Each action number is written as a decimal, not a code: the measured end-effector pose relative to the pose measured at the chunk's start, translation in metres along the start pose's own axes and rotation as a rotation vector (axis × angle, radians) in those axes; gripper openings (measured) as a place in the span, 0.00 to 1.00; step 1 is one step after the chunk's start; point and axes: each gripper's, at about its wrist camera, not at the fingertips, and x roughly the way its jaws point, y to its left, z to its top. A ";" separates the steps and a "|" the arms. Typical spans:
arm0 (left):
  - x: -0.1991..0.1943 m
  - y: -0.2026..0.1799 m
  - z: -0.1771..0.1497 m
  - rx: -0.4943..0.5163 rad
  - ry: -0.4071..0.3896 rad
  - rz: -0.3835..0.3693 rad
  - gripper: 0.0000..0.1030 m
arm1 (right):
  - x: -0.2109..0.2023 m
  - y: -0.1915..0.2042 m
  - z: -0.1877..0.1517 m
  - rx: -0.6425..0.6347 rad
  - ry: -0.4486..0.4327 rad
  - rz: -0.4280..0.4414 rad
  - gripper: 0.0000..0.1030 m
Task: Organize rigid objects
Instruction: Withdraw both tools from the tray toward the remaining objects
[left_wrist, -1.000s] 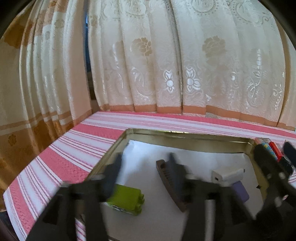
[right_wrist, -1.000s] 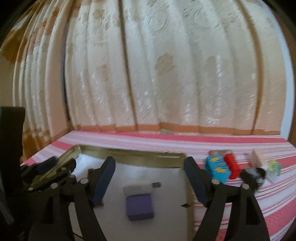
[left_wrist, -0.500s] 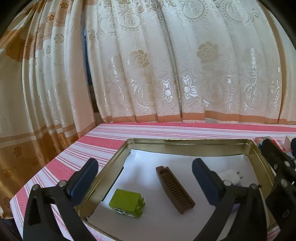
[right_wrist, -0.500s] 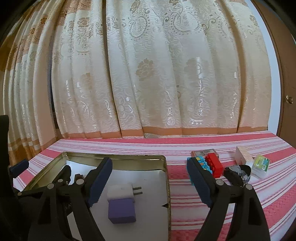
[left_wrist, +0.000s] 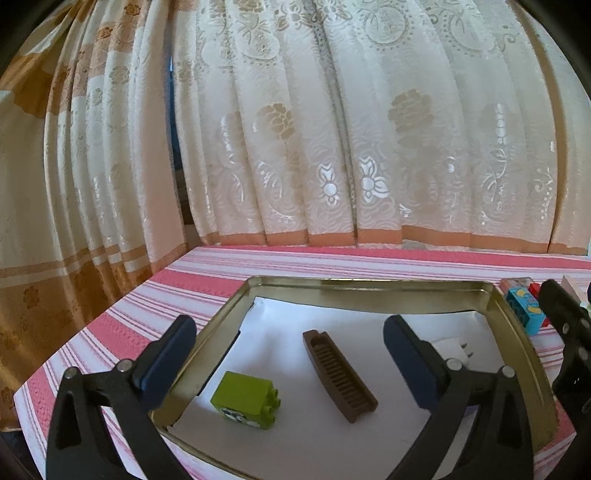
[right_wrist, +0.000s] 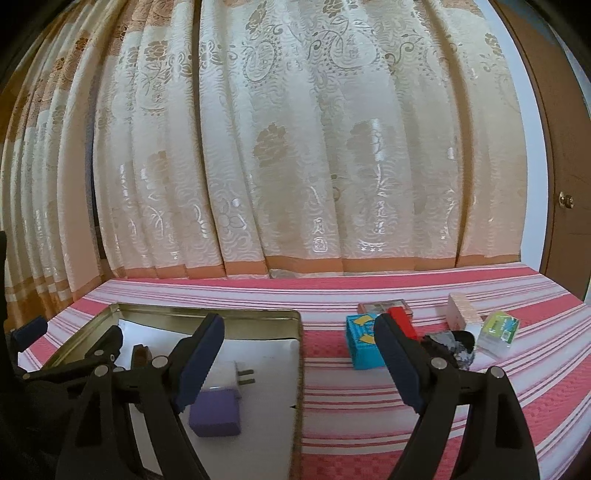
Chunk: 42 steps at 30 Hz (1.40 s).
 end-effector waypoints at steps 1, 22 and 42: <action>-0.001 -0.001 0.000 0.000 0.000 -0.005 1.00 | 0.000 -0.002 0.000 0.002 0.001 -0.003 0.83; -0.027 -0.035 -0.008 -0.001 0.003 -0.070 1.00 | -0.009 -0.062 0.003 -0.013 -0.006 -0.079 0.83; -0.055 -0.095 -0.012 0.053 -0.021 -0.156 1.00 | -0.017 -0.154 0.007 -0.026 -0.013 -0.204 0.82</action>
